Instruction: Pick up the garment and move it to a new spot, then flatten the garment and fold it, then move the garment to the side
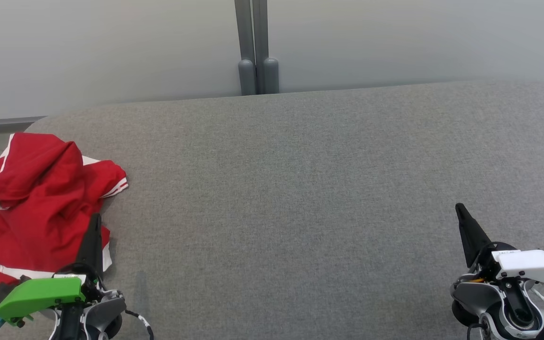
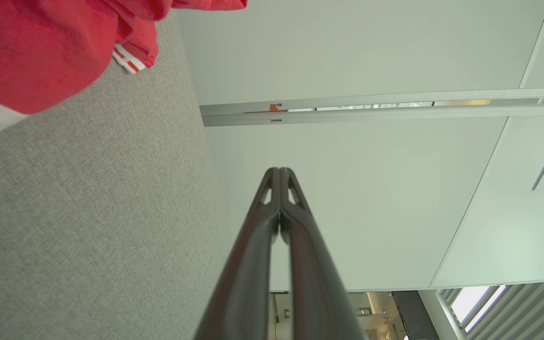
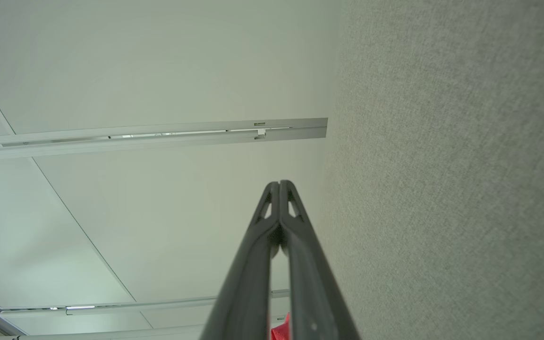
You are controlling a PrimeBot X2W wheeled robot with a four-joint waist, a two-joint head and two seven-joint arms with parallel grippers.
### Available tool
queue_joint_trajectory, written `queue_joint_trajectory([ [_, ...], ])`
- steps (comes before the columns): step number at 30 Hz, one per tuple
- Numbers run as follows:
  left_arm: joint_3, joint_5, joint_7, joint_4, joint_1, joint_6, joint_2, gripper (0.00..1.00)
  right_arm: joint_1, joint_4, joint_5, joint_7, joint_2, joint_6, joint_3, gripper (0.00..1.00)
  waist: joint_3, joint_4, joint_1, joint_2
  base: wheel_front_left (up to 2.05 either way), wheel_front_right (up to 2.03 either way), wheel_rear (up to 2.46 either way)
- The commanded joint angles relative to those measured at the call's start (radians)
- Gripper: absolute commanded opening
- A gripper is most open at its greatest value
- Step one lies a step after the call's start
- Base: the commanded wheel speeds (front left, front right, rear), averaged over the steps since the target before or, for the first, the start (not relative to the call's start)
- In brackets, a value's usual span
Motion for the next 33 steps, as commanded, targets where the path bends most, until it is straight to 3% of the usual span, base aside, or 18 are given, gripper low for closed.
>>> queue_joint_trajectory([
  [1, 0.002, 0.000, 0.003, -0.002, 0.012, -0.004, 0.007, 0.00, 0.009, -0.004, 0.007, 0.004, -0.004, 0.001, -0.002, 0.00, 0.000, 0.000, 0.0000, 0.0000, 0.00, 0.00, 0.00],
  [33, 0.002, 0.000, 0.003, -0.002, 0.012, -0.004, 0.007, 0.00, 0.009, -0.004, 0.007, 0.004, -0.004, 0.001, -0.002, 0.00, 0.000, 0.000, 0.0000, 0.0000, 0.00, 0.00, 0.00],
])
